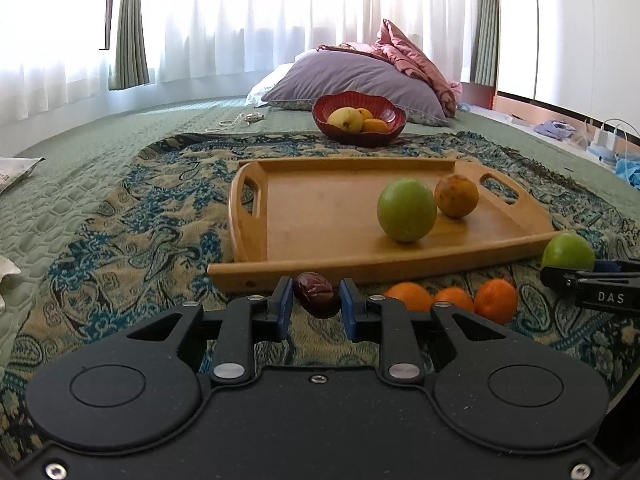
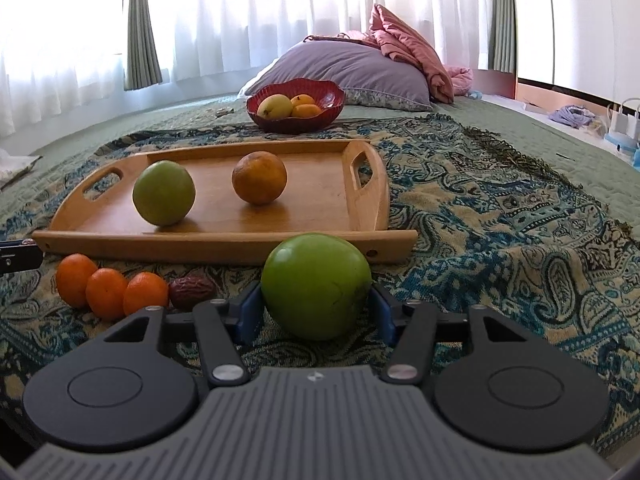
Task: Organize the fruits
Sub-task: 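Close the left gripper on the red date while the right gripper closes on the green apple, then carry the date in the left gripper and the green apple in the right gripper over the tray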
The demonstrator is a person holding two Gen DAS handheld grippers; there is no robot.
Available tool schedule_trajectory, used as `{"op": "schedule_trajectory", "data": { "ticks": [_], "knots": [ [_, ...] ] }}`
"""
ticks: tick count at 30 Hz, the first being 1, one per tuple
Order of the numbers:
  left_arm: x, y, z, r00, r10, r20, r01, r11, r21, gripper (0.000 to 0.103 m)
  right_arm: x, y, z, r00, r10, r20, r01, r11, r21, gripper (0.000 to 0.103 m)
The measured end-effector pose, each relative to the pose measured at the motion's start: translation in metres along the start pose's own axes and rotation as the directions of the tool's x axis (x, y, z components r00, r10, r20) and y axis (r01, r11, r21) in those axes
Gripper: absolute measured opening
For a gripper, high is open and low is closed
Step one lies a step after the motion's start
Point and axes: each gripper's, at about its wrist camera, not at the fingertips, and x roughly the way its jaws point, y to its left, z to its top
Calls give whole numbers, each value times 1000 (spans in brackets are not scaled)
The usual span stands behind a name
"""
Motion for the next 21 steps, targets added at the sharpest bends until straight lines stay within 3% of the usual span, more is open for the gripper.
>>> {"op": "schedule_trajectory", "data": {
  "ticks": [5, 13, 21],
  "knots": [
    [4, 2, 13, 1000, -5, 17, 5, 1000, -4, 24, -5, -2, 8, 1000, 10, 19, -11, 999, 45, 60],
    [21, 3, 43, 999, -30, 28, 30, 1000, 9, 24, -7, -1, 41, 996, 24, 81, -26, 999, 23, 60],
    [55, 8, 68, 999, -37, -2, 37, 999, -8, 24, 29, -9, 84, 999, 34, 28, -34, 999, 17, 60]
  ]
}}
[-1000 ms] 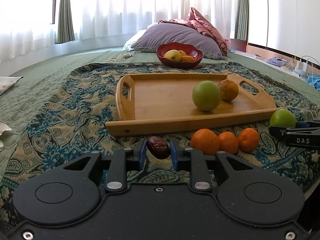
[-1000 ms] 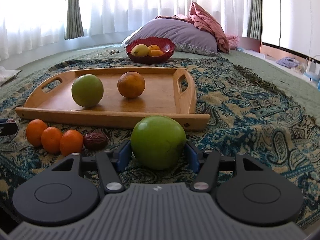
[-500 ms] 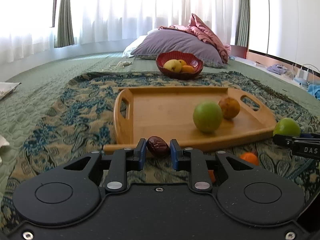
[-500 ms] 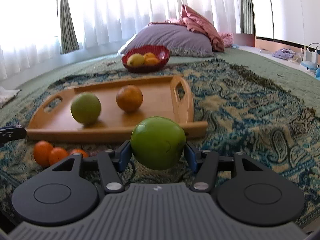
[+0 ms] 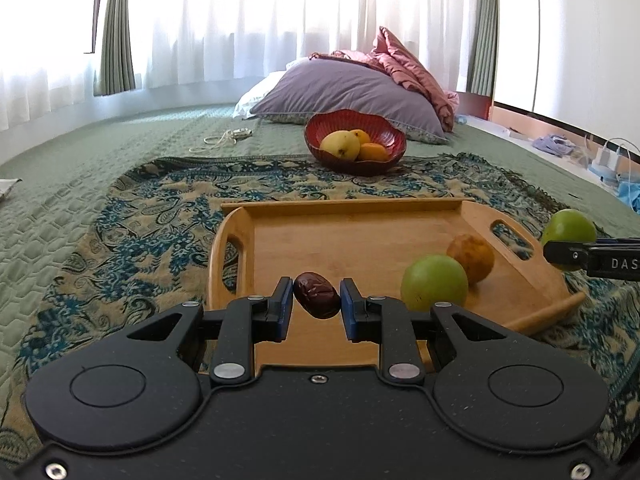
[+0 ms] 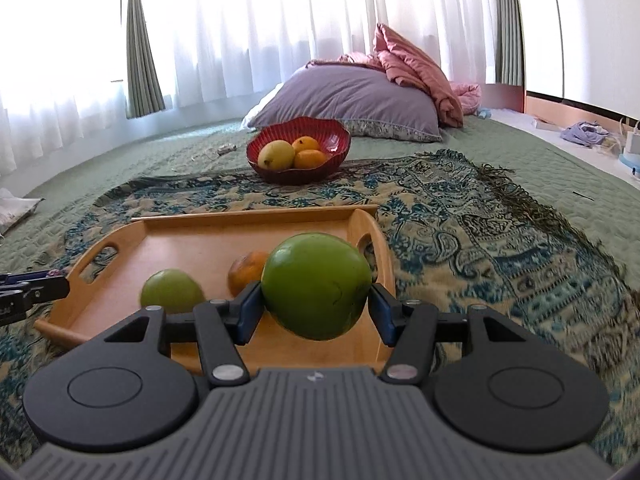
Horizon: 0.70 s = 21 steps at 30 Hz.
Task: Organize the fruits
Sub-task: 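Carry the date in the left gripper and the green apple in the right gripper over the tray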
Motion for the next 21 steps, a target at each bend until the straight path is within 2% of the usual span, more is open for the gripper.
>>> {"op": "schedule_trajectory", "data": {
  "ticks": [10, 21],
  "knots": [
    [42, 7, 5, 997, 30, -67, -31, 999, -10, 24, 51, -12, 15, 996, 2, -95, -2, 1000, 1, 60],
    [64, 7, 1, 995, 47, -93, -47, 999, 3, 24, 67, -6, 3, 990, 15, -138, -18, 1000, -19, 60]
  ]
}}
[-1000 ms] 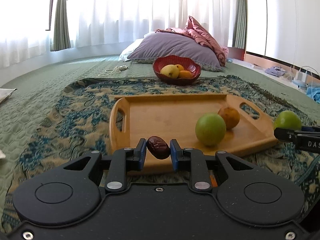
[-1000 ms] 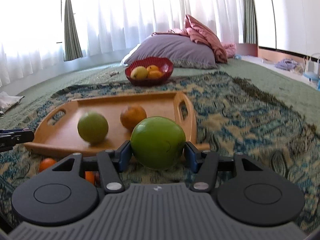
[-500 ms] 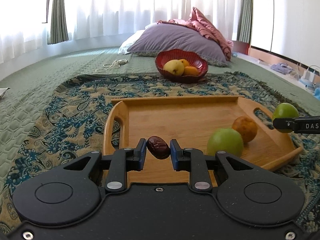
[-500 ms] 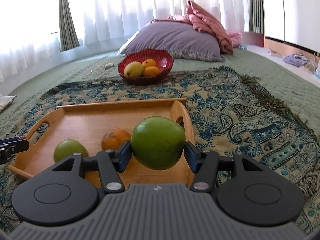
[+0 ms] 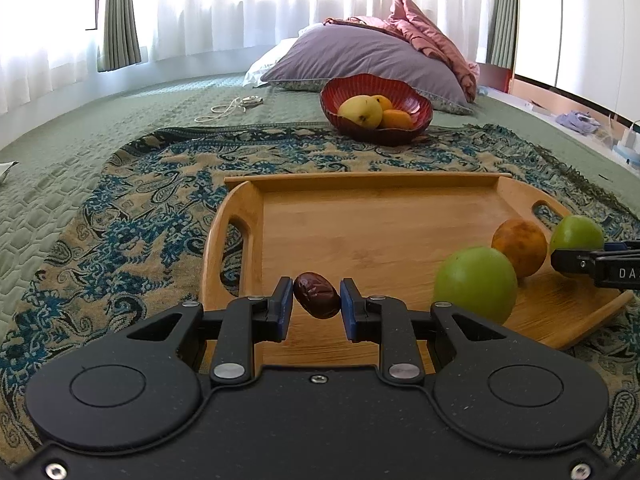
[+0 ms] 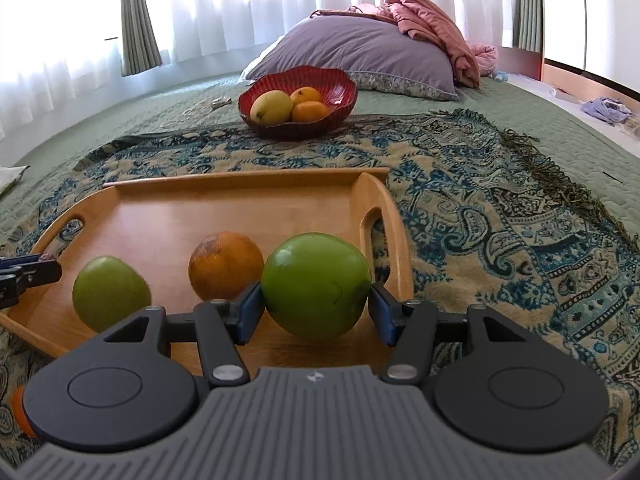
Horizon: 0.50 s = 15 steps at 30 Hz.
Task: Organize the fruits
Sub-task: 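Carry the date in the left gripper and the green apple in the right gripper over the tray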
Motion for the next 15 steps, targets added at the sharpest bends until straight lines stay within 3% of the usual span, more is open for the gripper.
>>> {"op": "schedule_trajectory", "data": {
  "ticks": [15],
  "knots": [
    [7, -7, -2, 1000, 2, -4, -2, 1000, 24, 24, 5, 3, -4, 1000, 14, -3, -14, 1000, 9, 60]
  ]
}}
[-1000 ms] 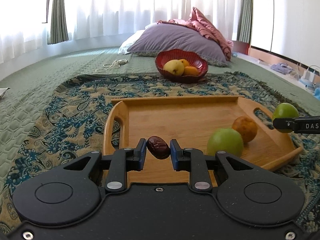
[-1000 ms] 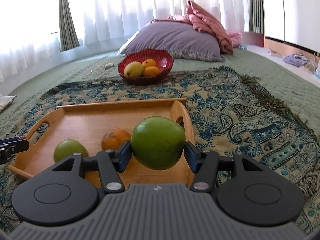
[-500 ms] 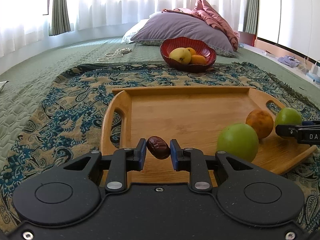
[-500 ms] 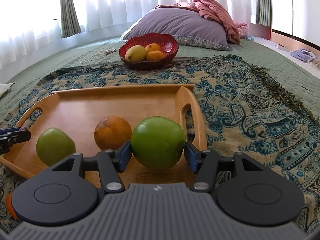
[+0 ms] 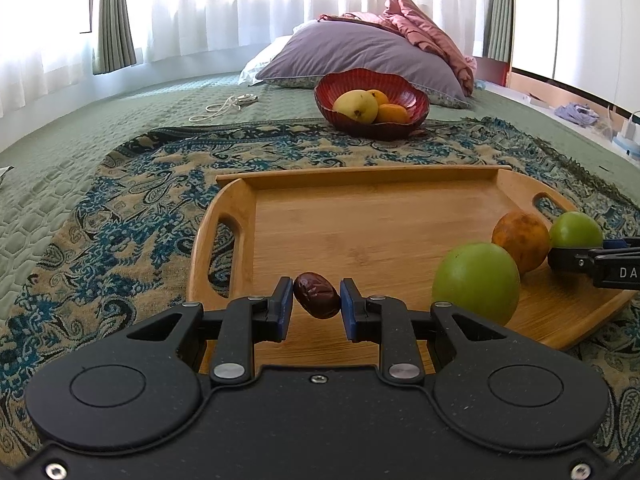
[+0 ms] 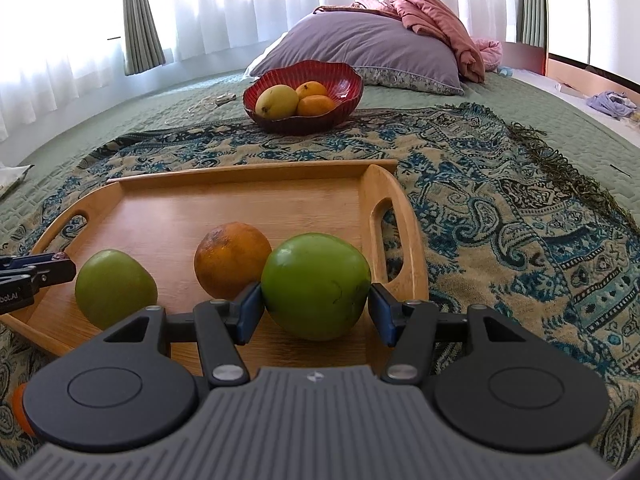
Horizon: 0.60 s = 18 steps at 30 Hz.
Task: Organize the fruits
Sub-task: 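Carry the date in the left gripper and the green apple in the right gripper over the tray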
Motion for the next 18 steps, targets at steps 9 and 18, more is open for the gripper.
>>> {"op": "schedule_trajectory", "data": {
  "ticks": [9, 18],
  "knots": [
    [5, 0, -2, 1000, -3, -12, 3, 1000, -6, 24, 0, 0, -1, 1000, -1, 1, 1, 1000, -2, 61],
    [12, 2, -5, 999, -8, -32, 7, 1000, -28, 24, -3, 2, -1, 1000, -6, -13, 6, 1000, -27, 63]
  ]
}}
